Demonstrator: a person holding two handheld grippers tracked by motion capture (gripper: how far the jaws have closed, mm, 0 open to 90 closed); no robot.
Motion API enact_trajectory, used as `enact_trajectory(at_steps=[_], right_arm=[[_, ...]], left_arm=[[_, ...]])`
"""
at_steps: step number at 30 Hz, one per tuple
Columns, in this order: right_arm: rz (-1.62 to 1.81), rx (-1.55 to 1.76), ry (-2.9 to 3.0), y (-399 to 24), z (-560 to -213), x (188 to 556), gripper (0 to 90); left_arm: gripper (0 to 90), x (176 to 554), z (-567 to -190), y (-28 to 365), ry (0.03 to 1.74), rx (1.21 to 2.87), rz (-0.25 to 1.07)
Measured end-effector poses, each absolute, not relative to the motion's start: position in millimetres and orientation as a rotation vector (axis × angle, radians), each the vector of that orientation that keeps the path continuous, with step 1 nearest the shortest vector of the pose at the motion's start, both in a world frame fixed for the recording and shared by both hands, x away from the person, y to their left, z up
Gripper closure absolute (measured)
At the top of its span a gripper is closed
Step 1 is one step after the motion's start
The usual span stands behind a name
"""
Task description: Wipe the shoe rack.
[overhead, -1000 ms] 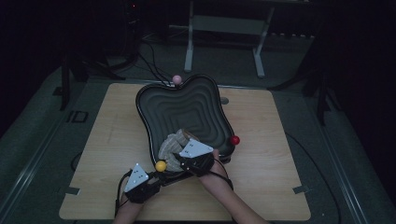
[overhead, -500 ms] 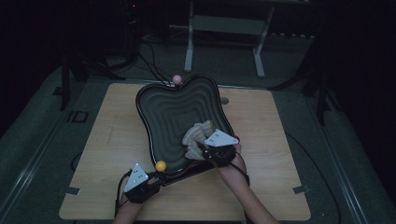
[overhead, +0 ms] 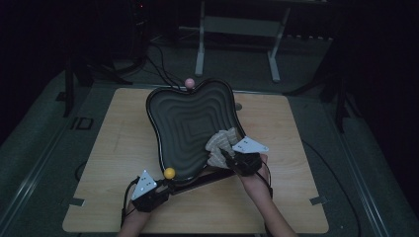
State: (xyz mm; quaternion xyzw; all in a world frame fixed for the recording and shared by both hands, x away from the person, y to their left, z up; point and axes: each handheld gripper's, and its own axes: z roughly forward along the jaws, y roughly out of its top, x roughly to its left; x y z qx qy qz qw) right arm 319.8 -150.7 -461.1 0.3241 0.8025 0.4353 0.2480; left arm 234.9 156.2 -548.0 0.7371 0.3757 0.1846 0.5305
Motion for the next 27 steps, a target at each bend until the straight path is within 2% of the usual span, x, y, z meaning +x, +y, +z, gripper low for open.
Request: enact_trajectory(at_steps=[13,20,27], right_arm=[[1.186,0.945,2.145,-137,-462,333,68.6],[1.176,0.973,2.136,-130,-462,341,68.6],[1.173,0.971,2.137,-130,-462,341,68.6]], left_arm=[[71.7,268,-544,172,0.939,1.787,0.454],[71.0,272,-543,176,0.937,1.792,0.442],[62.5,258,-539,191,0.972,1.77,0.435]])
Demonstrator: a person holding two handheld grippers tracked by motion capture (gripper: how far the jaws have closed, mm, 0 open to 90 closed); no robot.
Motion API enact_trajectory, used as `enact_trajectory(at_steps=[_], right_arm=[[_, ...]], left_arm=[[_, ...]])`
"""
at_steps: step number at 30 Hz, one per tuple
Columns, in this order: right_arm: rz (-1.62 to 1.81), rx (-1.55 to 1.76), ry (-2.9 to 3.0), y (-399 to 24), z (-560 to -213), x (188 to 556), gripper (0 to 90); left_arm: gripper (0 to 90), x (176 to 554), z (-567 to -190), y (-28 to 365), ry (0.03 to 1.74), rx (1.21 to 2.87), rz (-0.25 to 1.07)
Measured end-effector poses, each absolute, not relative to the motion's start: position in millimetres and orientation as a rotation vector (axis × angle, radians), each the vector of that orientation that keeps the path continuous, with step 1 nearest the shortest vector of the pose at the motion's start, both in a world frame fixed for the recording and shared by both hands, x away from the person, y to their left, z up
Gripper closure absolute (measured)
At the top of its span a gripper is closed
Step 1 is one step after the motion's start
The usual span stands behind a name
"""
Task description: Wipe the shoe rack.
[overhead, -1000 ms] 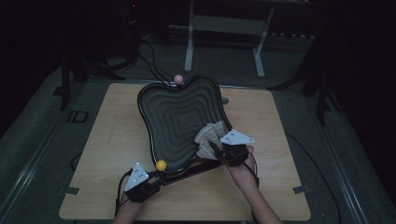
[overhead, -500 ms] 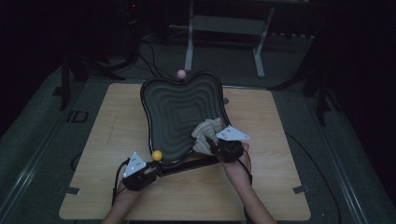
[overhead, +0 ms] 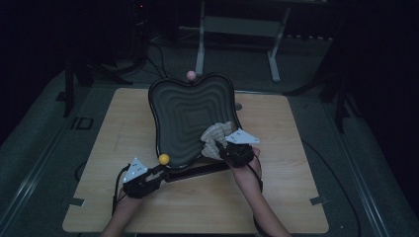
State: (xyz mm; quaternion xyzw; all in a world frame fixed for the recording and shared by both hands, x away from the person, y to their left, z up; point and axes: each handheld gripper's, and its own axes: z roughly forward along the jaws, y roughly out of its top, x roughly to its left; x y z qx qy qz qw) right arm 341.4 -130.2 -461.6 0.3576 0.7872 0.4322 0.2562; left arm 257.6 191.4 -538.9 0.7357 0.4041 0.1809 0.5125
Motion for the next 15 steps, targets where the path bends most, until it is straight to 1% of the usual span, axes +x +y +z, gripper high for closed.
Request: enact_trajectory(at_steps=[4,8,9,12,15], right_arm=[[1.177,0.971,2.135,-130,-462,341,68.6],[1.176,0.97,2.133,-130,-462,341,68.6],[1.177,0.971,2.132,-130,-462,341,68.6],[1.178,0.973,2.13,-130,-462,341,68.6],[1.18,0.975,2.128,-130,-462,341,68.4]], left_arm=[[60.2,241,-526,207,0.96,1.736,0.477],[57.7,227,-506,213,0.906,1.732,0.544],[55.1,226,-501,214,0.886,1.73,0.543],[51.2,225,-488,209,0.844,1.713,0.547],[50.4,232,-478,200,0.814,1.716,0.572]])
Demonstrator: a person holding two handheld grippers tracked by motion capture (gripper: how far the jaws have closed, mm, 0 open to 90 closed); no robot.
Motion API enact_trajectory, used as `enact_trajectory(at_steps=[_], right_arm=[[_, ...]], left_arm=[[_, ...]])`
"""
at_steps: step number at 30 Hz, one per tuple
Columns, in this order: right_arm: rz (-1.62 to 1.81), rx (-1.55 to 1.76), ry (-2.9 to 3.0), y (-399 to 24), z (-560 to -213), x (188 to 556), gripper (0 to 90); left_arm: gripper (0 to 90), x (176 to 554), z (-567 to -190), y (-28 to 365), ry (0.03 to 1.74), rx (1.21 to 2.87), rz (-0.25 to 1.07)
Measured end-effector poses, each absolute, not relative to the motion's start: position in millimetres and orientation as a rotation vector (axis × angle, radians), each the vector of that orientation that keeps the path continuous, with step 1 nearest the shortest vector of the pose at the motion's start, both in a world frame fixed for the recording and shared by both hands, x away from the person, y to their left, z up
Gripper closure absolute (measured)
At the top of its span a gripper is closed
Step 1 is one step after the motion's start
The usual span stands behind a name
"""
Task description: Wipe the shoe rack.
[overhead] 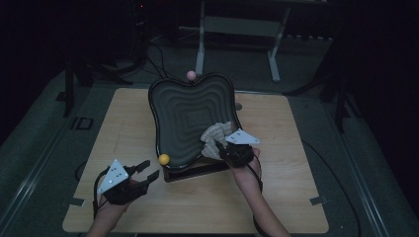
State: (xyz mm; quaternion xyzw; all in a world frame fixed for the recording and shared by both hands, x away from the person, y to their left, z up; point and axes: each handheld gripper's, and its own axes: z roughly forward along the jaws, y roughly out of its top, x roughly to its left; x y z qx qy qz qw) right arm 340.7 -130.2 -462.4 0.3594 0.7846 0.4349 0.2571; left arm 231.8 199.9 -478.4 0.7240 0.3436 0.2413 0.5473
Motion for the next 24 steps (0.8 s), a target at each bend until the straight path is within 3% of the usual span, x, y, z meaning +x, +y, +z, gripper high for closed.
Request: enact_trajectory(at_steps=[10,24], right_arm=[[1.186,0.973,2.129,-131,-462,341,68.3],[1.192,0.983,2.149,-131,-460,343,67.7]], left_arm=[[51.6,258,-480,183,0.834,1.765,0.575],[56.3,265,-484,170,0.825,1.815,0.655]])
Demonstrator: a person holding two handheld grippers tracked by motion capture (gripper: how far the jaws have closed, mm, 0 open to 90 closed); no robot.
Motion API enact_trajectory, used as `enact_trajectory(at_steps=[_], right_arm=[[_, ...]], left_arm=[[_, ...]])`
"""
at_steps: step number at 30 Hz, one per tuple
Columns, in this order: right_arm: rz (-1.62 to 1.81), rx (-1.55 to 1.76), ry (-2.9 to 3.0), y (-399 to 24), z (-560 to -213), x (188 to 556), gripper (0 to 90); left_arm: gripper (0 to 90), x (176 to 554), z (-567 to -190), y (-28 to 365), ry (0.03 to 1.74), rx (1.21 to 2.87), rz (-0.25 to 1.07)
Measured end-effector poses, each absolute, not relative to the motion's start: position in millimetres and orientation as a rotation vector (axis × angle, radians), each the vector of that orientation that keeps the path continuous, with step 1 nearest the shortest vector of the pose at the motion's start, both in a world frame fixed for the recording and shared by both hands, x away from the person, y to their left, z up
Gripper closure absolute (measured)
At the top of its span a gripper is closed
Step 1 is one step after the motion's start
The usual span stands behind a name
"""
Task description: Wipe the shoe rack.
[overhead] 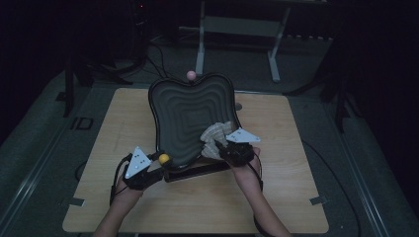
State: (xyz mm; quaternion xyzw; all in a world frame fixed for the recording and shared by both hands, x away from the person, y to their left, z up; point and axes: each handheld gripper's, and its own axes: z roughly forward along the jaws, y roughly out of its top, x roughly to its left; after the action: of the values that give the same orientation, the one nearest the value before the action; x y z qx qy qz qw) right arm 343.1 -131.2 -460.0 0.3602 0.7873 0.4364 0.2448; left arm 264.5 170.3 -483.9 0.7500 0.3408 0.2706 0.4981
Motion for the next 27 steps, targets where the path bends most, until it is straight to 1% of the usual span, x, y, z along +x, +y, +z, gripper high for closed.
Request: enact_trajectory(at_steps=[3,6,11,17,22,23,25,27], right_arm=[[1.196,0.984,2.145,-131,-460,343,67.7],[1.199,0.984,2.139,-131,-461,342,67.6],[1.212,0.966,2.149,-129,-456,338,68.2],[1.273,0.84,2.188,-130,-431,307,68.6],[1.29,0.83,2.183,-152,-423,279,68.6],[1.29,0.83,2.183,-152,-423,279,68.6],[1.251,0.853,2.163,-172,-430,267,68.6],[1.235,0.902,2.139,-185,-435,265,68.6]], left_arm=[[57.5,264,-485,170,0.819,1.811,0.658],[58.2,265,-485,172,0.824,1.8,0.628],[58.5,264,-486,171,0.83,1.8,0.647],[58.7,265,-486,173,0.826,1.795,0.623],[58.7,266,-485,173,0.815,1.805,0.618],[58.6,266,-485,173,0.815,1.805,0.618],[58.5,266,-485,174,0.807,1.809,0.623],[58.4,267,-486,174,0.804,1.804,0.622]])
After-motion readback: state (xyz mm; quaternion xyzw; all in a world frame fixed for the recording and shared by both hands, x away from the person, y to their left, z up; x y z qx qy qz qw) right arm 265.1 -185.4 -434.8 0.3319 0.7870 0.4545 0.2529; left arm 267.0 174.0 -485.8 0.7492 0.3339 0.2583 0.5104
